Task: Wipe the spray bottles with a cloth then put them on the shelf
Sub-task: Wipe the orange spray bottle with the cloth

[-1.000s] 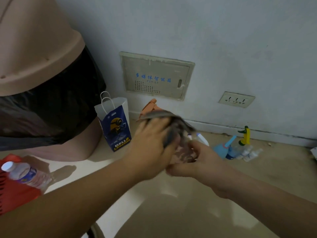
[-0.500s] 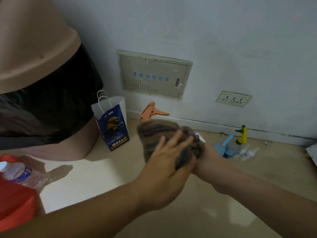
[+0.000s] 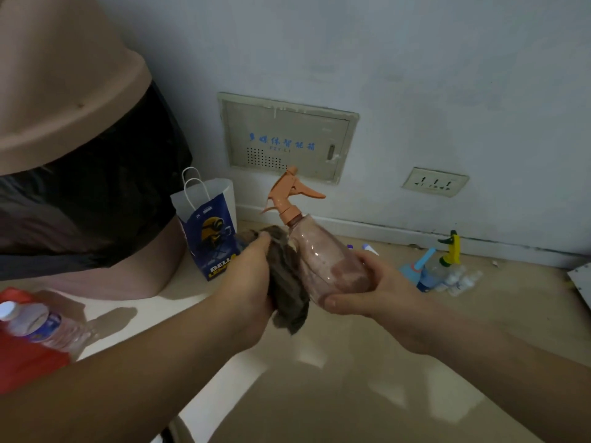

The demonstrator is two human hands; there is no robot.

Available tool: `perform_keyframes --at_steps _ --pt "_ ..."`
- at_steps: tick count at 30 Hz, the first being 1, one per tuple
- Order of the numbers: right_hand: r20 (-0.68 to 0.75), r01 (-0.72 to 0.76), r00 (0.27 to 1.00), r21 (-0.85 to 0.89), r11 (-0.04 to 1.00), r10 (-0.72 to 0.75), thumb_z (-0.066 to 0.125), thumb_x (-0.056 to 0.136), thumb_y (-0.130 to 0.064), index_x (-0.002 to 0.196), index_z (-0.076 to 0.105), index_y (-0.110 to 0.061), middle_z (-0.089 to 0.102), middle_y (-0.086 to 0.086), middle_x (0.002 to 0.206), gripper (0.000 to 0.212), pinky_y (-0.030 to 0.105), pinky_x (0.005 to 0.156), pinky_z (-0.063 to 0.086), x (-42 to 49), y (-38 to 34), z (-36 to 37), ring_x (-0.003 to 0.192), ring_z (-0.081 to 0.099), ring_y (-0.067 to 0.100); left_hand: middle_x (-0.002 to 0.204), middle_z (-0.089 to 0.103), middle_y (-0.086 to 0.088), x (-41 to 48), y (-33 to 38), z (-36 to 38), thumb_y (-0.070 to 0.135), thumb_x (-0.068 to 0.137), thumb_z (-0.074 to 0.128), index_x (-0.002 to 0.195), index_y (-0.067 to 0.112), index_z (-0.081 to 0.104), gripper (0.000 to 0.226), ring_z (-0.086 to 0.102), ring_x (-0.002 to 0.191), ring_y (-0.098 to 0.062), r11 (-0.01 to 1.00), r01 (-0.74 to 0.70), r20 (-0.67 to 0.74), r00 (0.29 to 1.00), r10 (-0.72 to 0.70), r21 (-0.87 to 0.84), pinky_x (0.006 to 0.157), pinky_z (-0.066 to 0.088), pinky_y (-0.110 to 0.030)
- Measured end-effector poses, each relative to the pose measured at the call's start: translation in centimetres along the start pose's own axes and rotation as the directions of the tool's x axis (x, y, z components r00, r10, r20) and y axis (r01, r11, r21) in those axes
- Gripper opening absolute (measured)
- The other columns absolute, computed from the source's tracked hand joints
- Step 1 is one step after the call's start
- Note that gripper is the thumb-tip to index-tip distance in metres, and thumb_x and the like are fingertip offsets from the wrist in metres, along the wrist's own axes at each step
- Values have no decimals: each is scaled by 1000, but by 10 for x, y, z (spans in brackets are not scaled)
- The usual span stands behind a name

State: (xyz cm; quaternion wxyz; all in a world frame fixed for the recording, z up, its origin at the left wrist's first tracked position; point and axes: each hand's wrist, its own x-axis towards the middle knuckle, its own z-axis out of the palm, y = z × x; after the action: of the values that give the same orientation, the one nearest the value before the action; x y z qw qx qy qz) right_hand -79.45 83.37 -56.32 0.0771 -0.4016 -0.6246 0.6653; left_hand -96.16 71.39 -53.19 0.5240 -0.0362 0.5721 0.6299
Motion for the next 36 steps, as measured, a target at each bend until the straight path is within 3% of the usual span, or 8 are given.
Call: perform_keyframes --at_steps 4,10,15,18,23,28,32,36 --pt "143 20 990 18 1000 -22 90 70 8 135 59 -24 75 7 124 79 45 101 58 -4 -5 3 116 72 27 109 77 -15 2 -3 3 28 96 48 110 10 72 33 71 105 -36 1000 -11 105 994 9 13 101 52 -53" --pt "173 48 984 -79 996 -33 92 71 -1 131 62 -25 77 3 118 71 41 96 61 -7 -10 7 110 74 22 83 75 -12 -2 -9 3 21 85 47 96 7 71 29 71 78 -30 996 -19 109 994 28 -84 80 55 -41" --pt "153 -12 988 -137 991 33 97 68 -10 132 61 -31 77 0 120 76 45 98 60 -7 -5 1 110 75 20 110 74 -26 -9 -24 -1 16 78 49 110 2 69 41 70 99 -38 999 27 154 987 -33 44 100 52 -52" --pt "152 -51 985 -176 983 79 100 63 -13 131 60 -37 76 -2 121 82 46 100 59 -7 -3 -1 110 75 20 93 75 -18 4 -3 -9 14 65 53 106 6 67 44 70 92 -37 1000 -14 98 995 15 -5 86 55 -48" --pt "154 -98 980 -170 981 125 99 64 -12 133 59 -32 77 0 120 82 47 104 57 -7 0 4 113 73 21 107 74 -23 14 12 -14 7 76 50 112 4 71 42 67 98 -34 989 -45 68 996 56 -144 101 47 -49" --pt "190 -118 970 -169 979 150 93 69 3 131 61 -28 78 2 119 77 43 101 59 -12 1 1 111 74 23 88 78 -10 3 -14 -9 13 89 53 110 11 70 27 69 93 -30 996 74 146 986 -80 43 96 49 -48" --pt "186 -145 967 -157 977 174 90 68 9 132 61 -27 78 4 117 80 41 97 60 -10 3 -11 109 75 25 102 76 -18 11 -5 -31 14 79 59 116 10 65 39 70 100 -38 986 147 -16 989 -146 76 97 51 -53" --pt "149 -129 975 -226 966 165 93 66 5 132 61 -33 78 -2 117 83 43 99 60 -7 6 -12 110 74 19 110 73 -16 22 18 -42 23 81 62 116 9 68 38 68 102 -38 999 36 -137 990 -40 -30 93 49 -53"
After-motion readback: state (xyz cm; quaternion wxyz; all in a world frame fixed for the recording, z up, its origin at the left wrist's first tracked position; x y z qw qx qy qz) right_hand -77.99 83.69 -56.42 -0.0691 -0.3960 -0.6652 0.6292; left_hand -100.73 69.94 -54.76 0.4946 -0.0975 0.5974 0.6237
